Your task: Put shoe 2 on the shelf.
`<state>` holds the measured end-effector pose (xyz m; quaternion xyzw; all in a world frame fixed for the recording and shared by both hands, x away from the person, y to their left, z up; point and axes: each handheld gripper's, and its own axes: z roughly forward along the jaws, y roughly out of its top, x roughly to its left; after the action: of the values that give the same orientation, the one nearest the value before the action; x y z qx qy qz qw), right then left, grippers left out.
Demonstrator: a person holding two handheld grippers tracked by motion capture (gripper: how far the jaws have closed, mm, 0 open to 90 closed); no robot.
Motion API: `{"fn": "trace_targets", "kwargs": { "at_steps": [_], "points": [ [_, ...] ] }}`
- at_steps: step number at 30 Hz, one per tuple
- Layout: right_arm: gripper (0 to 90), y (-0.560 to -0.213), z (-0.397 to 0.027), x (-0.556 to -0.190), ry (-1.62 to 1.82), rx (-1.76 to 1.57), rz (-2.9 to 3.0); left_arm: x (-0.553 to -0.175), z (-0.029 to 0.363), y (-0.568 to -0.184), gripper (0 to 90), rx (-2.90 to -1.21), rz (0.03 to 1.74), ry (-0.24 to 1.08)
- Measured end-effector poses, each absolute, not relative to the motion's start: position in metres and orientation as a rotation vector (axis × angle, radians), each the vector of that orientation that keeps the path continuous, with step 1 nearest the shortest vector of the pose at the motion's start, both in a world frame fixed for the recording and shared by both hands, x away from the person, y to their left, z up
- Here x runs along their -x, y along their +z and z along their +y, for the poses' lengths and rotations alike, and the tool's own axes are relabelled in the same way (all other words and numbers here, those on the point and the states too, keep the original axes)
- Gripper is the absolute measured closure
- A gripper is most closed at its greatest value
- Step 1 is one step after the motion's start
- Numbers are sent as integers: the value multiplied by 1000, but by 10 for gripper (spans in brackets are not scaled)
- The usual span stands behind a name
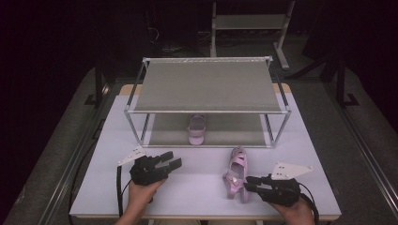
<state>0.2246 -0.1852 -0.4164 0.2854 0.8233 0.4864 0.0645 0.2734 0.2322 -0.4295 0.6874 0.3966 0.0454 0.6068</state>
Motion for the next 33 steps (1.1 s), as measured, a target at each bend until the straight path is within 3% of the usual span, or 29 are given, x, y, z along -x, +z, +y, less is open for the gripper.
{"fn": "trace_targets", "kwargs": {
  "at_steps": [33],
  "points": [
    [677,-421,-225,-219,1364,-1018,2405,-270,239,-430,384,-1567,905,124]
  ]
}}
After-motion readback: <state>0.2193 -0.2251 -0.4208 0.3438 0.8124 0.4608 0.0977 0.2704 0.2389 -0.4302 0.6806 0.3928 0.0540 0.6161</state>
